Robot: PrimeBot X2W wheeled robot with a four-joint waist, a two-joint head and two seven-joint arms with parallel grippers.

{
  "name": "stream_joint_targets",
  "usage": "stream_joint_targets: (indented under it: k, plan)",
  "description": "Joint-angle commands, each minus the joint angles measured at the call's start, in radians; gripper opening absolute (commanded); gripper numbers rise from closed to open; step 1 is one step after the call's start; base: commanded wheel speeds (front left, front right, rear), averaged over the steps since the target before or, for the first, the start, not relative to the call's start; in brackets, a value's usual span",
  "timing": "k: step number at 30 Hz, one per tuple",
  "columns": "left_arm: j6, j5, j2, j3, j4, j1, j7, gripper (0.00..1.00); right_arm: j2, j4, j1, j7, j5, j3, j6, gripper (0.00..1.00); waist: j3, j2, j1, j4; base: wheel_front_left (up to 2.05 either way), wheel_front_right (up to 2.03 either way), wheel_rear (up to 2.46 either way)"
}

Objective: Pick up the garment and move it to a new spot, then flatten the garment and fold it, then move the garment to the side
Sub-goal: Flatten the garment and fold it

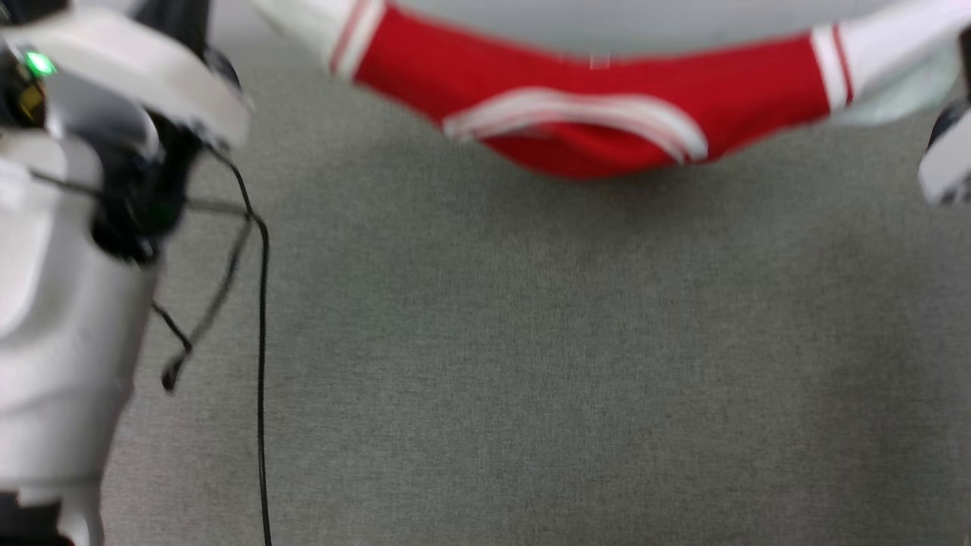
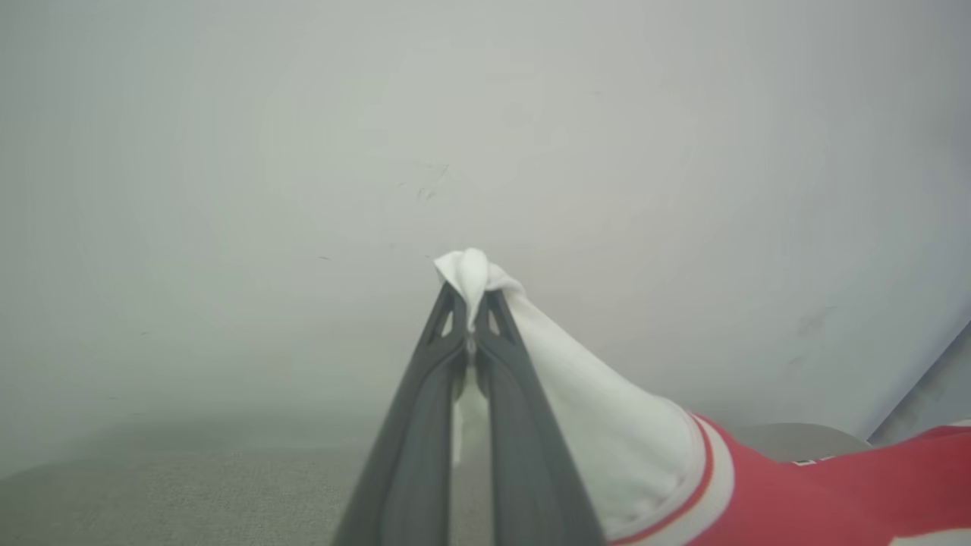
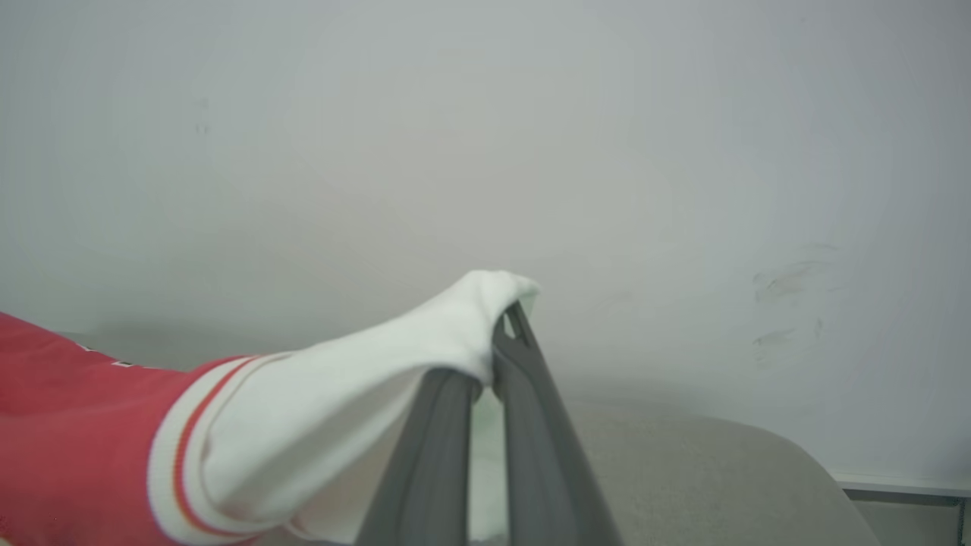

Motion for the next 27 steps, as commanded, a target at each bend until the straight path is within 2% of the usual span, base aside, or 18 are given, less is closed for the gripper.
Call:
stream_joint_targets:
  k: [1, 8, 16, 22, 27]
  plan:
    - [-0.011, 0.011, 0.000, 0.004, 0.028, -0.051, -0.015, 0.00, -0.006, 0.022, -0.058, -0.011, -0.007, 0.004, -0.001, 0.00, 0.054, 0.0000, -0.0001, -0.007, 0.00, 0.00, 0.00]
    - [-0.060, 0.073, 0.017, 0.013, 0.232, -0.343, -0.086, 0.00, -0.006, 0.196, -0.382, -0.094, -0.039, 0.018, -0.001, 0.00, 0.166, 0.0000, -0.0001, -0.038, 0.00, 0.00, 0.00]
    - [-0.093, 0.115, 0.058, 0.030, 0.361, -0.584, -0.149, 0.00, 0.006, 0.365, -0.707, -0.186, -0.085, 0.048, -0.001, 0.00, 0.272, 0.0000, -0.0001, -0.069, 0.00, 0.00, 0.00]
    - [-0.119, 0.108, 0.064, 0.029, 0.422, -0.666, -0.155, 0.00, 0.010, 0.458, -0.836, -0.222, -0.097, 0.075, -0.001, 0.00, 0.337, 0.0000, -0.0001, -0.066, 0.00, 0.00, 0.00]
    - [-0.132, 0.085, 0.050, 0.032, 0.461, -0.641, -0.159, 0.00, 0.033, 0.513, -0.834, -0.250, -0.089, 0.097, -0.001, 0.00, 0.373, 0.0000, -0.0001, -0.057, 0.00, 0.00, 0.00]
